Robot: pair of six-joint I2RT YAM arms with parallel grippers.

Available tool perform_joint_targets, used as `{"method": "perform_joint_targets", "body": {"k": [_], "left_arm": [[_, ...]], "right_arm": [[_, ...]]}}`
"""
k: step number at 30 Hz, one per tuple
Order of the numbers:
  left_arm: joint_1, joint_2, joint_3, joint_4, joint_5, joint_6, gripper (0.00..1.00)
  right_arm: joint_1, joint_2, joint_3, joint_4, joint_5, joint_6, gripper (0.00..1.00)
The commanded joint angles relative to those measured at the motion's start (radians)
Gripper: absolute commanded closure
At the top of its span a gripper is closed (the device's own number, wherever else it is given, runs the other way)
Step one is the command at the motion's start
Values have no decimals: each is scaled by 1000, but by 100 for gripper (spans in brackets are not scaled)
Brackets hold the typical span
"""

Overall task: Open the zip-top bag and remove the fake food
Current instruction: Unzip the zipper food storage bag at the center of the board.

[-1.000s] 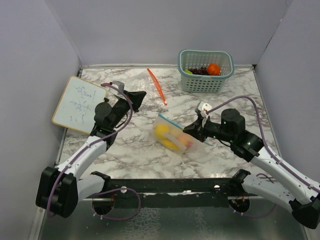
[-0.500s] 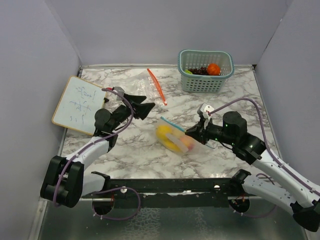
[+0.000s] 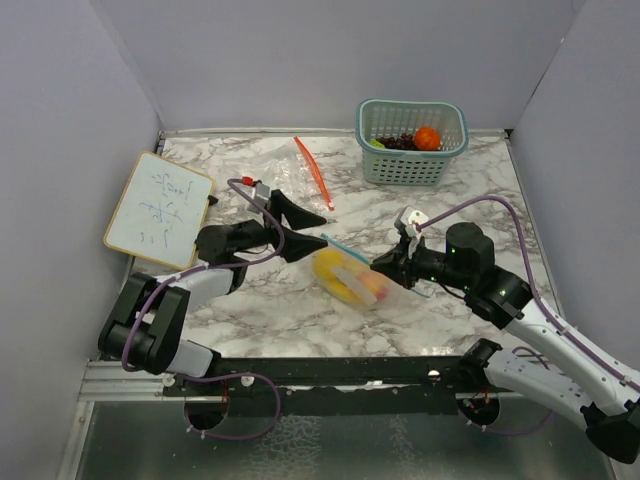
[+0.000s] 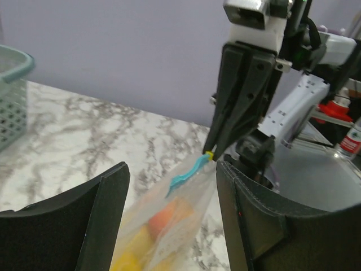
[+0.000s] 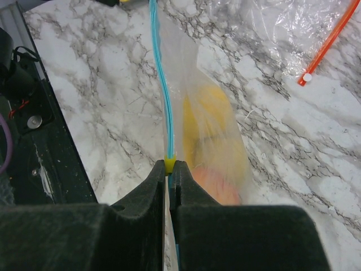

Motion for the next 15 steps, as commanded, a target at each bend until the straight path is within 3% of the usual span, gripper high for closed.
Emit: {"method": "perform_joint_targets", "body": {"k": [1, 8, 11, 15], "left_arm": [[-60, 30, 22, 255, 123, -37, 34], [-78, 76, 61, 253, 125, -31, 34], [-106, 110, 79, 252, 126, -29, 37], [-132, 142, 90, 253, 126, -20, 50]], "right_arm": [[-2, -11, 45, -17, -14, -6, 98], [-3, -9, 49, -10, -38, -2, 98], [-2, -5, 50, -9, -39, -1, 98], [-2, -10, 57, -14, -31, -2, 98]]}}
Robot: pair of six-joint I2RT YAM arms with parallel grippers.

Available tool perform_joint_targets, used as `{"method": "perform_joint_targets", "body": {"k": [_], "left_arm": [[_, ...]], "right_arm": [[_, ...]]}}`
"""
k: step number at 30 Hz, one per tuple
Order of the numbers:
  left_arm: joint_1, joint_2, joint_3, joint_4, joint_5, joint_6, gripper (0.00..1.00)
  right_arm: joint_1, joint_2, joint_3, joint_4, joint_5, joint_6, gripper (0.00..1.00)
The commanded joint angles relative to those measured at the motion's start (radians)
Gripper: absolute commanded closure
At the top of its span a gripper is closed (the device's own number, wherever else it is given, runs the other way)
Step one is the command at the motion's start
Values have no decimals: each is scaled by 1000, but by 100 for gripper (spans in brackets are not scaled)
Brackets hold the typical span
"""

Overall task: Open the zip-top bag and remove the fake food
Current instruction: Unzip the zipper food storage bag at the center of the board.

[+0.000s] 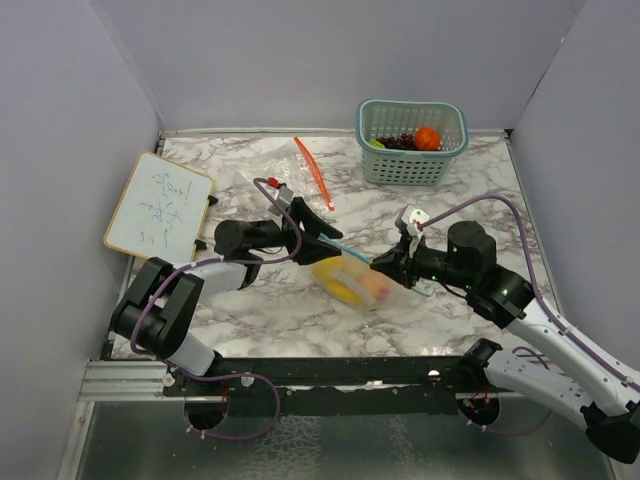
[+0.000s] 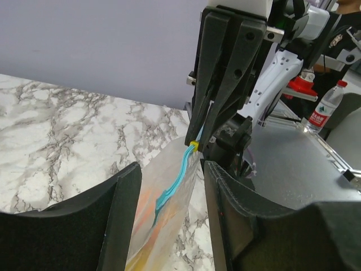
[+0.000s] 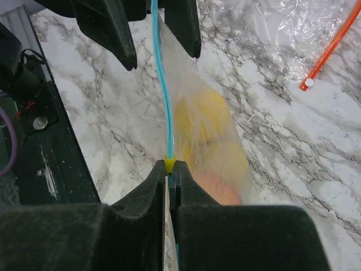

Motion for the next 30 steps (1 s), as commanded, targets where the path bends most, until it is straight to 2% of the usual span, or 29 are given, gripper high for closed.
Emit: {"method": "perform_joint_targets", "body": {"k": [1, 4, 7, 12, 17, 23, 30], "left_arm": [[-27, 28, 24, 235, 25, 4, 54], [-29, 28, 20, 237, 25, 4, 70], [-28, 24, 19, 237, 10, 5, 100], [-20, 25, 19, 237, -14, -4, 100], [78, -1, -16, 236, -137, -30, 100], [171, -22, 10, 183, -205, -61, 100], [216, -4, 27, 78, -406, -47, 100]], "right_arm": [[-2, -11, 41, -8, -10, -4, 98], [-2, -13, 44, -13, -1, -9, 98], [-3, -13, 42, -11, -5, -8, 98], [-2, -15, 35, -5, 0, -4, 98], [-3, -26, 48, -29, 15, -7, 98], [-2, -57, 28, -44, 15, 5, 98], [-2, -123, 32, -103, 39, 16, 98]]}}
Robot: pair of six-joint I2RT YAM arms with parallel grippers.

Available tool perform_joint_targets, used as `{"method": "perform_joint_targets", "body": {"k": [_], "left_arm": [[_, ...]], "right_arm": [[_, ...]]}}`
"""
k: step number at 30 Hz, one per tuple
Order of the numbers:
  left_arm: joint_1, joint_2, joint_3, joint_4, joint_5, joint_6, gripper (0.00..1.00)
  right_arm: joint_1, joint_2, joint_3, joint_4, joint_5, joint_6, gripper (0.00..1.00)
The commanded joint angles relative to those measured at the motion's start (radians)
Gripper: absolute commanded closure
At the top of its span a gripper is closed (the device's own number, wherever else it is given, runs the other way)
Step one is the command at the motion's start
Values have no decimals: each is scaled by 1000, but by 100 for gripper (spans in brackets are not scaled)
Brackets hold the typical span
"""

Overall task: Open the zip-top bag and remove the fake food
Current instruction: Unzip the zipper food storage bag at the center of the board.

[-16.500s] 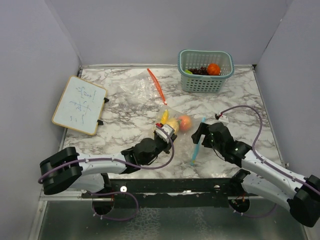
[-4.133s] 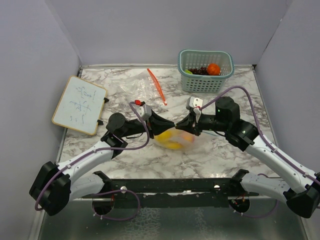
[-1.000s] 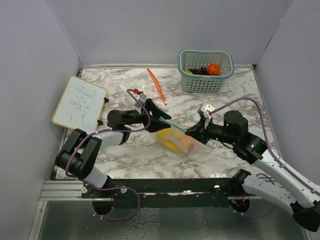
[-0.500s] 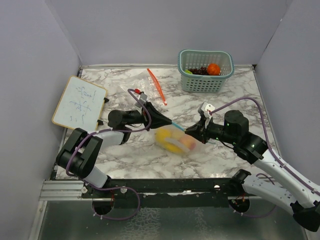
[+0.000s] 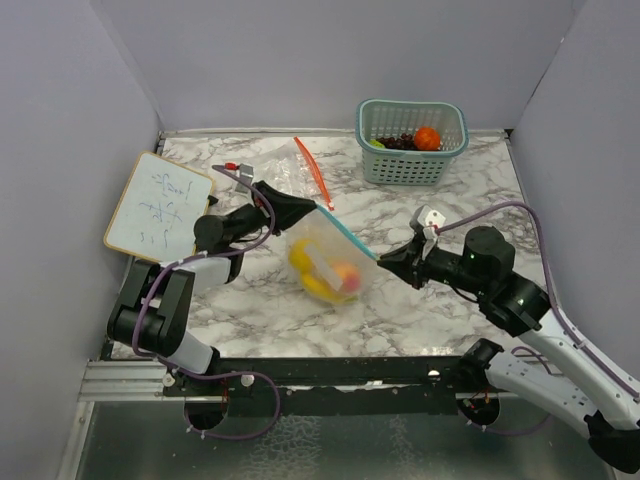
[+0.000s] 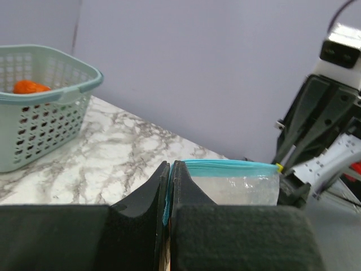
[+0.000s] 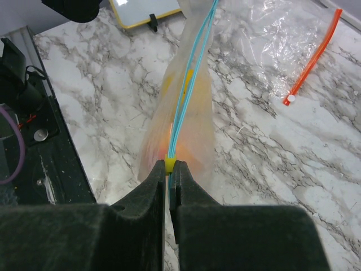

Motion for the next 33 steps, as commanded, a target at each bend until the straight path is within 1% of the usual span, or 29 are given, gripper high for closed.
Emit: {"method": "perform_joint_targets", "body": {"k": [1, 4, 7, 8, 14, 15, 17, 18, 20, 22, 25, 29, 30, 32, 33], "left_arm": [[53, 2, 38, 72, -244, 5, 100], [66, 49, 58, 100, -254, -33, 100], [65, 108, 68, 229, -231, -115, 100], [63, 121, 71, 235, -221, -129, 100], [-3, 92, 40, 234, -149, -49, 100], [-13, 86, 35, 235, -127, -39, 100], [-30, 73, 22, 235, -82, -24, 100], [-40, 67, 13, 235, -62, -18, 100], [-61, 62, -4, 235, -27, 0, 100], [-83, 59, -20, 235, 2, 17, 100], [-114, 61, -36, 235, 31, 36, 100], [-150, 66, -44, 234, 51, 48, 100], [-153, 66, -47, 234, 52, 49, 100], [-154, 65, -52, 236, 52, 49, 100], [-154, 64, -55, 235, 51, 49, 100]], "right_arm": [[0, -61, 19, -98, 23, 19, 98], [0, -91, 15, -107, 24, 25, 98], [0, -101, 4, -116, 30, 25, 98], [0, -100, -5, -111, 31, 25, 98], [0, -55, -21, -73, 56, 26, 98], [0, -51, -18, -67, 65, 28, 95], [0, -52, -15, -48, 76, 28, 79], [0, -54, -12, -37, 81, 28, 72], [0, -55, -6, -17, 97, 30, 63], [0, -45, 2, 3, 118, 32, 58], [0, 1, 23, 23, 150, 31, 57], [0, 78, 35, 65, 189, 34, 58], [0, 94, 35, 77, 196, 36, 64], [0, 117, 36, 100, 196, 43, 89], [0, 126, 36, 110, 188, 46, 97]]}}
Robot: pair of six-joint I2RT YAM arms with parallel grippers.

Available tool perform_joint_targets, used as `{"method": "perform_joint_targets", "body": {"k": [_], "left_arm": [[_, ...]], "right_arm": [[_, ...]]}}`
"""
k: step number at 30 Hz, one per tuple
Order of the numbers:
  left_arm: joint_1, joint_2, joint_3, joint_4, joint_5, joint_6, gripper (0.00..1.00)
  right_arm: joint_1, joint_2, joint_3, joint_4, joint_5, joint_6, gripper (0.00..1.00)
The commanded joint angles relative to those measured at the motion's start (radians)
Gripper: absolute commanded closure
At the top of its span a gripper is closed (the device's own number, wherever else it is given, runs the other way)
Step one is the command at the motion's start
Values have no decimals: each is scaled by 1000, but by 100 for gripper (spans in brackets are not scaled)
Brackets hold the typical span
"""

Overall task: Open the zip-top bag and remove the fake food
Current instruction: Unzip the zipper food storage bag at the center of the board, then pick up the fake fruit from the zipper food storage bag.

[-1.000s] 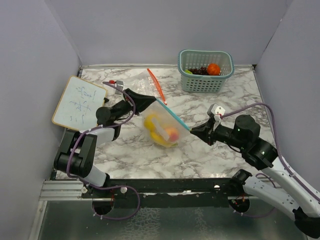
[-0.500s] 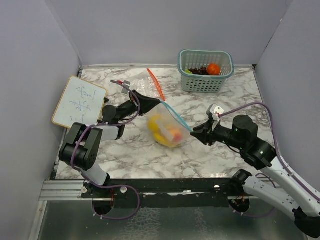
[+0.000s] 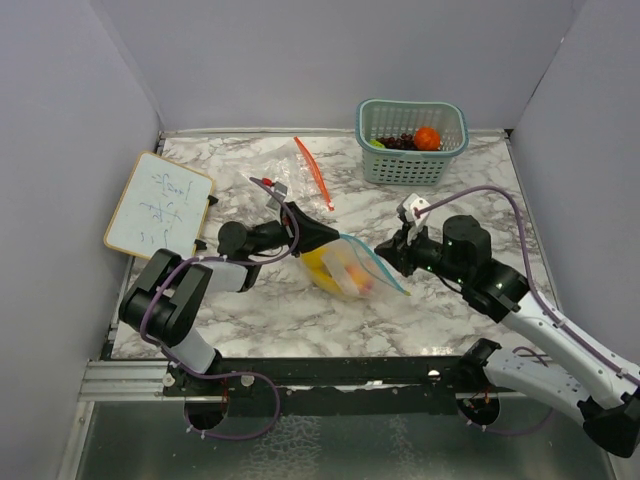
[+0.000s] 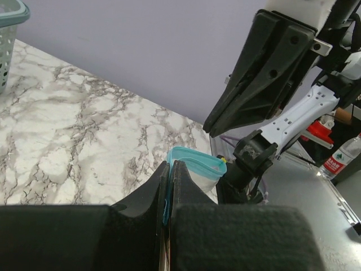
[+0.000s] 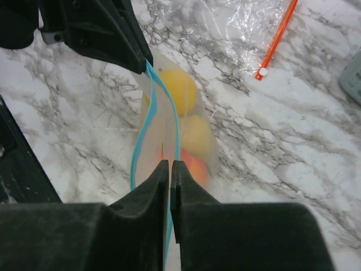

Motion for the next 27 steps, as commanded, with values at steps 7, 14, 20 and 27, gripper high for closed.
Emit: {"method": "perform_joint_targets", "body": {"k": [7, 14, 20, 27], "left_arm": [[-8, -12, -24, 235, 33, 30, 100], [-12, -1, -15, 235, 12, 27, 100], [-19, -8, -12, 235, 9, 22, 100], [-22, -11, -12, 235, 5, 20, 100]], "right_arm": [[2, 71, 4, 133, -46, 44, 98], [2, 124, -32, 181, -146, 77, 98], [2, 147, -91, 226, -110, 100, 98], [2, 176, -117, 228, -46, 109, 98]]}}
